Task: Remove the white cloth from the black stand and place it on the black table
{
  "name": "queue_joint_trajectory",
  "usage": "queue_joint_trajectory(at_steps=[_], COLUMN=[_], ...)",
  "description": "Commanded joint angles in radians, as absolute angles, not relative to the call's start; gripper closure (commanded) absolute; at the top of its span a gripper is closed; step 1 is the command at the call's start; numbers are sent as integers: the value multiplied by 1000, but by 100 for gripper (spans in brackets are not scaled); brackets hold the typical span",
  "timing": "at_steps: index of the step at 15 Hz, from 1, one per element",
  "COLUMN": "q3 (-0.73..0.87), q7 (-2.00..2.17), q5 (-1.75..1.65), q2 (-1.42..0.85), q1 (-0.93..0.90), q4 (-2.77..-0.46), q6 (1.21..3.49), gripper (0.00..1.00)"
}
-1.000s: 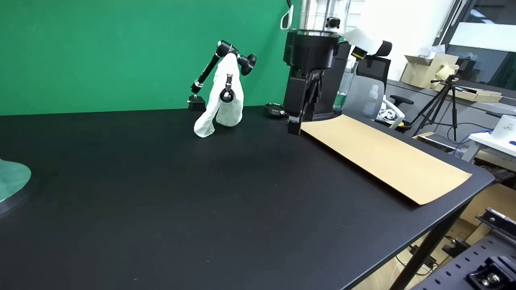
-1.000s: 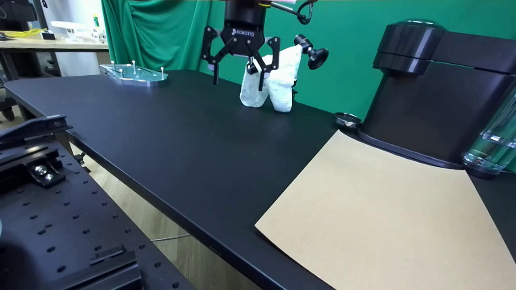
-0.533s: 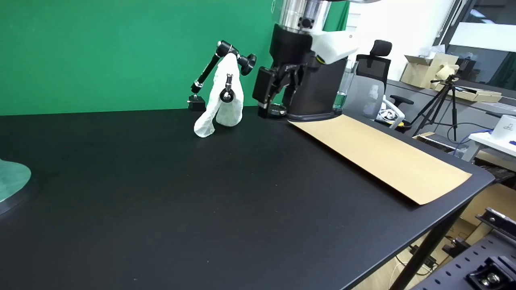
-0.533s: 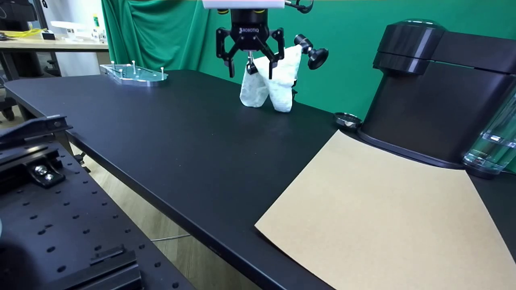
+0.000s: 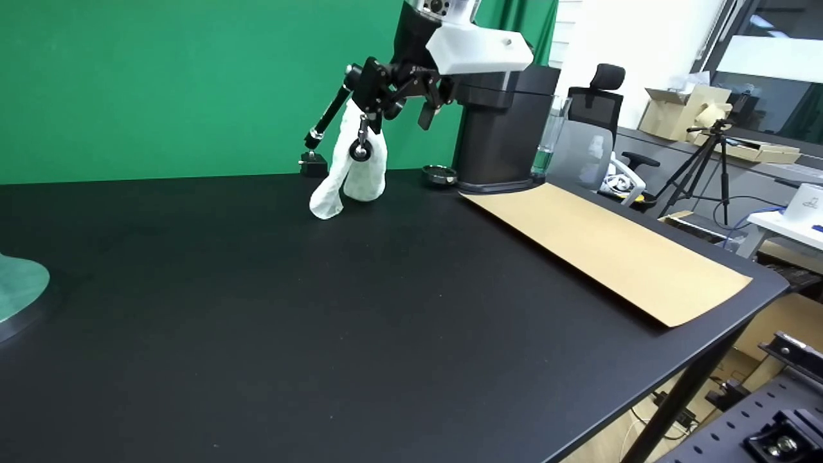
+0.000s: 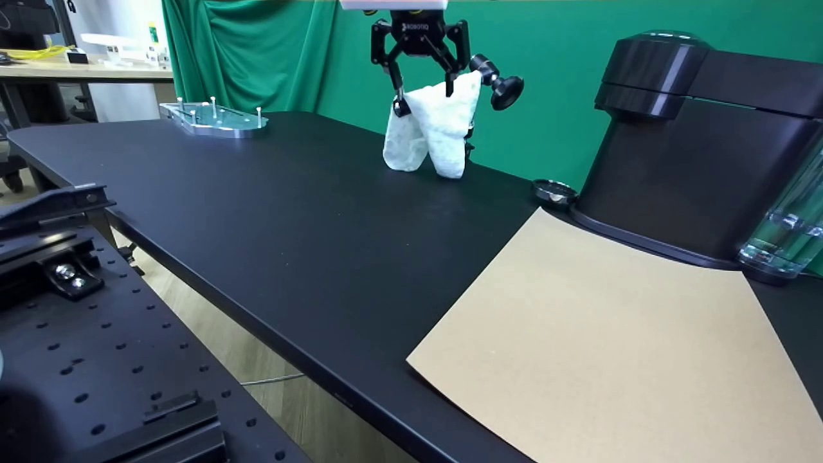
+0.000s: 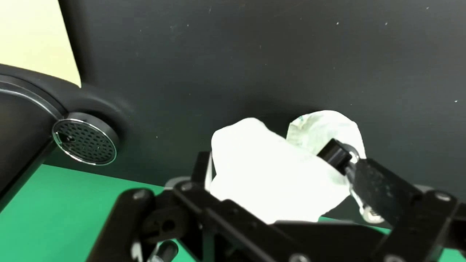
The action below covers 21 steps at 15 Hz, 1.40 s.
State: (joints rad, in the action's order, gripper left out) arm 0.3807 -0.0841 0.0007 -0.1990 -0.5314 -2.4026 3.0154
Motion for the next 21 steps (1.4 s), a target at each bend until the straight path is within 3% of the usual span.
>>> queue_joint_trajectory(at_steps=[1,12,21], q3=[428,668,1140], q7=[59,178,222], q5=[13,-11,5], q2=[-291,-320,-375], q1=[-579,-848,-1361], q4=[-2308,-2358,-2458], q6=[3095,3128,3209], gripper=[0,0,0])
